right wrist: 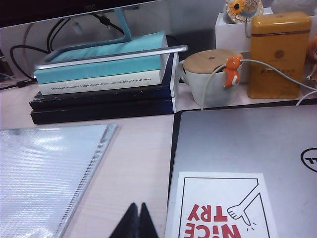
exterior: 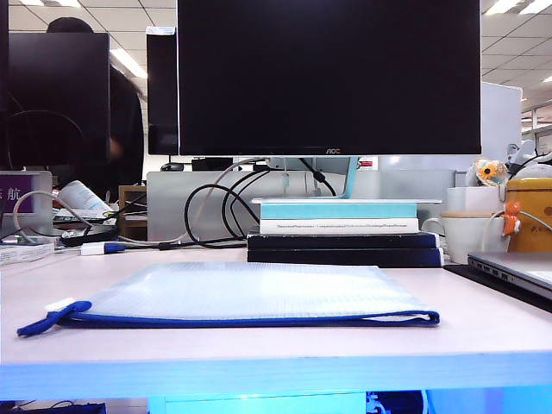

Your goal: Pick up the transparent plastic file bag with a blue zipper and close its zipper.

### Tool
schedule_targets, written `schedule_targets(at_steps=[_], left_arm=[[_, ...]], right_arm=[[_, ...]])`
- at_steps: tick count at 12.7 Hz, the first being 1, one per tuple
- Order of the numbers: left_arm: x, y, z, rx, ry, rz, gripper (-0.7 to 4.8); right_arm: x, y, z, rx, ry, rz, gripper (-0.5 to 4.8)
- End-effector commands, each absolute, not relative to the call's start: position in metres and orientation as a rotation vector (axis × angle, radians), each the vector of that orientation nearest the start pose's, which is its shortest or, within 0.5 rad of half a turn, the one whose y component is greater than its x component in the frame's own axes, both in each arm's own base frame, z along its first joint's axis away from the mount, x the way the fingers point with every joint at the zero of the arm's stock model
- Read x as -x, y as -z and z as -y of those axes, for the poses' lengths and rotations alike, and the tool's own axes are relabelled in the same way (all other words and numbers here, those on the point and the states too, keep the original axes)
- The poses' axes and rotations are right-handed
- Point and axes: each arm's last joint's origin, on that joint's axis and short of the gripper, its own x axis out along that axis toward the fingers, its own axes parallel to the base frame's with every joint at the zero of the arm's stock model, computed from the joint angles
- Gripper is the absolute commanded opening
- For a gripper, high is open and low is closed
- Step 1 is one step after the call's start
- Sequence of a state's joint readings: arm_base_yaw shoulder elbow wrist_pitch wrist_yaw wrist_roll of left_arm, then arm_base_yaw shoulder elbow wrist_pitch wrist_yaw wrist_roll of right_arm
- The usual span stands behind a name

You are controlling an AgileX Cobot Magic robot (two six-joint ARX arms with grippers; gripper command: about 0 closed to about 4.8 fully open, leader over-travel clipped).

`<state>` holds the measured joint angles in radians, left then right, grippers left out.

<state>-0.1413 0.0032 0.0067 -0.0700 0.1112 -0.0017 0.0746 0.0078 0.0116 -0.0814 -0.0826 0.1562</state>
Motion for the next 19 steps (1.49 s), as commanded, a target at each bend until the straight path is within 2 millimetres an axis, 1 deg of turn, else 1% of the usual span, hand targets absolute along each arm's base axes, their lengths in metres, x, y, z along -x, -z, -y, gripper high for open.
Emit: schedule_targets(at_steps=[1, 4, 5, 6, 8, 9, 10, 11, 12, 13, 14, 15, 16, 17, 18, 19], left_arm=[[-0.093, -0.176, 0.015, 0.157, 0.212, -0.016, -0.06], [-0.084, -0.209, 0.014, 0.153, 0.214, 0.069, -0.06], [-0.079, -0.23, 0.013, 0.107, 0.213, 0.076, -0.06], [-0.078, -0.247, 0.013, 0.046, 0.213, 0.034, -0.06], [-0.083, -0.265, 0.015, 0.02, 0.243, -0.034, -0.06], [-0.088, -0.276, 0.017, -0.019, 0.298, -0.049, -0.06], [-0.094, -0.283, 0.019, -0.106, 0.347, -0.052, -0.06], [-0.101, -0.291, 0.022, -0.245, 0.411, -0.048, -0.05], [-0.115, -0.297, 0.025, -0.436, 0.462, -0.056, -0.05], [-0.12, -0.299, 0.025, -0.501, 0.47, -0.07, -0.05], [-0.14, -0.297, 0.026, -0.658, 0.499, -0.153, -0.05], [-0.161, -0.289, 0.026, -0.802, 0.548, -0.232, -0.05], [-0.169, -0.284, 0.025, -0.852, 0.571, -0.255, -0.05], [-0.178, -0.277, 0.024, -0.886, 0.589, -0.283, -0.05], [-0.208, -0.247, 0.02, -0.803, 0.669, -0.43, -0.05], [-0.215, -0.239, 0.02, -0.708, 0.684, -0.485, -0.04]], right_arm=[[-0.096, -0.163, -0.01, -0.179, -0.178, -0.075, -0.02], [-0.094, -0.174, -0.01, -0.199, -0.161, -0.042, -0.02], [-0.092, -0.183, -0.009, -0.242, -0.137, -0.016, -0.02], [-0.091, -0.191, -0.008, -0.252, -0.13, 0.008, -0.02], [-0.088, -0.201, -0.008, -0.253, -0.118, 0.04, -0.02], [-0.087, -0.206, -0.007, -0.254, -0.112, 0.054, -0.02], [-0.085, -0.211, -0.007, -0.262, -0.105, 0.071, -0.03], [-0.084, -0.215, -0.007, -0.267, -0.109, 0.095, -0.02], [-0.083, -0.22, -0.007, -0.273, -0.111, 0.113, -0.02], [-0.082, -0.222, -0.007, -0.283, -0.113, 0.118, -0.02], [-0.08, -0.228, -0.007, -0.299, -0.116, 0.133, -0.02], [-0.077, -0.234, -0.006, -0.3, -0.121, 0.146, -0.02], [-0.076, -0.236, -0.006, -0.303, -0.124, 0.149, -0.02], [-0.076, -0.238, -0.006, -0.308, -0.123, 0.146, -0.02], [-0.089, -0.237, -0.009, -0.321, -0.161, 0.025, -0.02], [-0.098, -0.236, -0.011, -0.321, -0.198, -0.045, -0.02]])
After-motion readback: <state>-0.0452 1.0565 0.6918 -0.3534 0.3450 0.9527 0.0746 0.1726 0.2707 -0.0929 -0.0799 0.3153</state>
